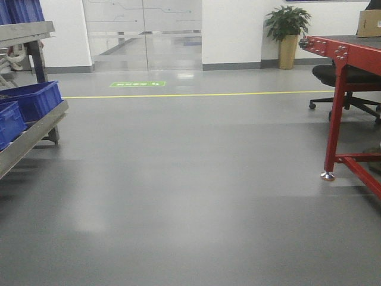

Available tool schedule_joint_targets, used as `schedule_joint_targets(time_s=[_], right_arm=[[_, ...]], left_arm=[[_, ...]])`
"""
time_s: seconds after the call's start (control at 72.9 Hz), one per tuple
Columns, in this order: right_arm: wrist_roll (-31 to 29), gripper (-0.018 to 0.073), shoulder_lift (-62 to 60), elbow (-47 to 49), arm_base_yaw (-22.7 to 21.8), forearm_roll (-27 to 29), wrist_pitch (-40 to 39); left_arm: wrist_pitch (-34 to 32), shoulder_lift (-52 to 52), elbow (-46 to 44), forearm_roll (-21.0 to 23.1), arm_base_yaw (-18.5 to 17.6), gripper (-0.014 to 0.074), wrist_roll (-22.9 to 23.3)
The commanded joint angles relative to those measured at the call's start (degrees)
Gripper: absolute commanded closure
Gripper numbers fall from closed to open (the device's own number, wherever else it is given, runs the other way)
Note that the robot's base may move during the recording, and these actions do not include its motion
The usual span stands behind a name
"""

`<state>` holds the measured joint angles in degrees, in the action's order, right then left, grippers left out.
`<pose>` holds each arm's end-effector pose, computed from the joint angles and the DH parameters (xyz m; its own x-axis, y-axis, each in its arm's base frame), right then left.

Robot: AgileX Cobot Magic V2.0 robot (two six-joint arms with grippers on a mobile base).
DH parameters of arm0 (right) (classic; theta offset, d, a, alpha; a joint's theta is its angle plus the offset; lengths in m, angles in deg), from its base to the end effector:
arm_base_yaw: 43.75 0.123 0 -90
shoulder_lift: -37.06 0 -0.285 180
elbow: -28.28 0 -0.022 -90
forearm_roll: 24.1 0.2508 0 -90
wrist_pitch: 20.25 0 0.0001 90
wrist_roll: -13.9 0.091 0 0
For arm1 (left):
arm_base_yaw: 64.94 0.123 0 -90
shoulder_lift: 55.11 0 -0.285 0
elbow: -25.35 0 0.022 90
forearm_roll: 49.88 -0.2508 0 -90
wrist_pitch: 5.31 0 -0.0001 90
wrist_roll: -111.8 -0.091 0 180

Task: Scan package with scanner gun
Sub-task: 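Drive the base forward along the aisle toward the glass doors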

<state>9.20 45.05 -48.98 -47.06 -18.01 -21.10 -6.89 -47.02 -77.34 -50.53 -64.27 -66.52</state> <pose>0.0564 -0.0034 0.2141 0.0987 0.0186 -0.9949 0.0569 0.9981 0.0243 0.0565 0.0006 0.2148 0.1078 -0.0167 -0.9940 -0.0094 0.9998 -0.0178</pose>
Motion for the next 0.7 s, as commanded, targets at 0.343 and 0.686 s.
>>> schedule_joint_targets(time_s=[0.343, 0.686], right_arm=[[0.0, 0.0727, -0.2, 0.0, 0.0, -0.3, -1.0], [0.0, 0.0727, -0.2, 0.0, 0.0, -0.3, -1.0]], left_arm=[[-0.9, -0.3, -0.1, 0.0, -0.4, 0.0708, 0.0], [-0.9, -0.3, -0.1, 0.0, -0.4, 0.0708, 0.0]])
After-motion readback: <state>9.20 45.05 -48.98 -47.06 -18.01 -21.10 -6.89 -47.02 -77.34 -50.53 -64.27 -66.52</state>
